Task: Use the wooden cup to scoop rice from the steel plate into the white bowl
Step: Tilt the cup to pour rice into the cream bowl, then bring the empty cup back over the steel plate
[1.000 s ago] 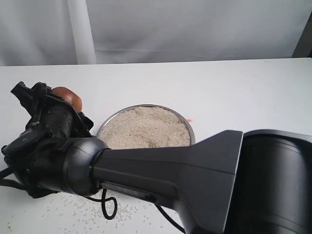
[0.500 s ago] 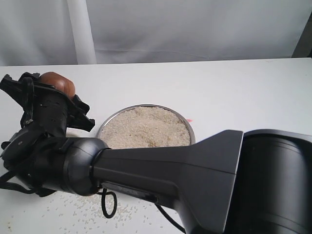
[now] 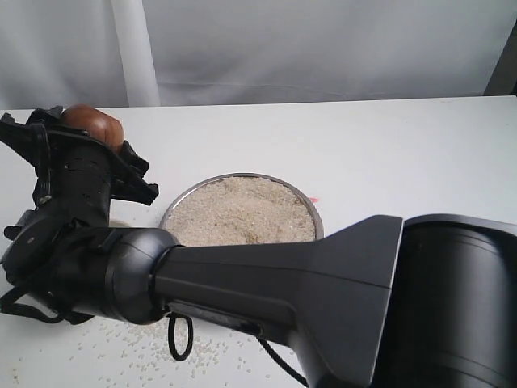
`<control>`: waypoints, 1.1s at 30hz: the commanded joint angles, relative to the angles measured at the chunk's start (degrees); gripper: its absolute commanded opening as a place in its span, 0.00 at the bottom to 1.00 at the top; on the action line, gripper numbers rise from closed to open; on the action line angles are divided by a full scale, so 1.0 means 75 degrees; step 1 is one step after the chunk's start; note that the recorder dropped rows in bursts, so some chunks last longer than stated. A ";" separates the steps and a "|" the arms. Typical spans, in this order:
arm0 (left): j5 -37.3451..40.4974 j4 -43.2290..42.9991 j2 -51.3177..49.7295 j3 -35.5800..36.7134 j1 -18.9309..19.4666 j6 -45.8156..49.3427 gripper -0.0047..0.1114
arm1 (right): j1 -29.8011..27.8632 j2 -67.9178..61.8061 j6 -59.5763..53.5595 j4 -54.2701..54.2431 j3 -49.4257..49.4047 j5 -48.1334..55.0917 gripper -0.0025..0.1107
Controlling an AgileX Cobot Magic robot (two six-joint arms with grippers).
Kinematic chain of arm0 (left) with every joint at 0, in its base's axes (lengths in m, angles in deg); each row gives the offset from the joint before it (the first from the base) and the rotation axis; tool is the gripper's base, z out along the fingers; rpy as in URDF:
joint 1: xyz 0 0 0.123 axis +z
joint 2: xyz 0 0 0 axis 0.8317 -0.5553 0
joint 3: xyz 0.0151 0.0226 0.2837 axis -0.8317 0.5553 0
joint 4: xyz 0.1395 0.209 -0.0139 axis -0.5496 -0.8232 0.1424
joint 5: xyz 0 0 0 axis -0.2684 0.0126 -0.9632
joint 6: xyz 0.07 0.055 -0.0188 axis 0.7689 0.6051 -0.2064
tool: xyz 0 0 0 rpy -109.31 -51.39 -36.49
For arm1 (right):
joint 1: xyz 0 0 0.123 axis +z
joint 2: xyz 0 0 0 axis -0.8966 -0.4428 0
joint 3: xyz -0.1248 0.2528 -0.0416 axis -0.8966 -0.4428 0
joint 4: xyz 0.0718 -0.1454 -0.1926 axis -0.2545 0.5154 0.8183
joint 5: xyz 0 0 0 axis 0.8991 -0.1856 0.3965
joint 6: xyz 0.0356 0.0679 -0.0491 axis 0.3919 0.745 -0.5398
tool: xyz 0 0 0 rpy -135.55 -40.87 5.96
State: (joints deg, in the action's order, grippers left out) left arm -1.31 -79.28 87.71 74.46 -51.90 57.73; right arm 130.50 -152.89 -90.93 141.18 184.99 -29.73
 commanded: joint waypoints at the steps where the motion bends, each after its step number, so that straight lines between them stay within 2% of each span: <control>1: -0.0075 0.0010 -0.0003 0.0006 -0.0049 -0.0014 0.04 | 0.0013 0.0046 0.1125 -0.0687 0.0063 0.0249 0.02; 3: -0.0075 0.0010 -0.0003 0.0006 -0.0049 -0.0014 0.04 | 0.0013 0.0066 0.1769 -0.1526 0.0063 0.0369 0.02; 6: -0.0075 0.0010 -0.0003 0.0006 -0.0049 -0.0014 0.04 | -0.0018 0.0237 0.1872 -0.3233 0.0063 0.0455 0.02; 10: -0.0075 0.0010 -0.0003 0.0006 -0.0049 -0.0014 0.04 | -0.0199 0.0769 0.1750 -0.5143 0.0063 0.0439 0.02; 15: -0.0075 0.0010 -0.0003 0.0006 -0.0049 -0.0014 0.04 | -0.0694 0.1700 0.0904 -0.6499 0.0063 0.0864 0.02; 22: -0.0075 0.0010 -0.0003 0.0006 -0.0049 -0.0014 0.04 | -0.1607 0.2079 -0.0521 -0.6437 0.0063 0.2442 0.02; 26: -0.0075 0.0010 -0.0003 0.0006 -0.0049 -0.0014 0.04 | -0.1882 0.1838 -0.0913 -0.5948 -0.0165 0.2501 0.02; 33: -0.0075 0.0010 -0.0003 0.0006 -0.0049 -0.0014 0.04 | -0.1912 0.1097 -0.1456 -0.5256 -0.0390 0.2501 0.02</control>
State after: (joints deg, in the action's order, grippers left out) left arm -1.31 -79.28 87.71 74.46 -51.90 57.73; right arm 116.33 -142.94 -100.39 99.09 182.34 -11.00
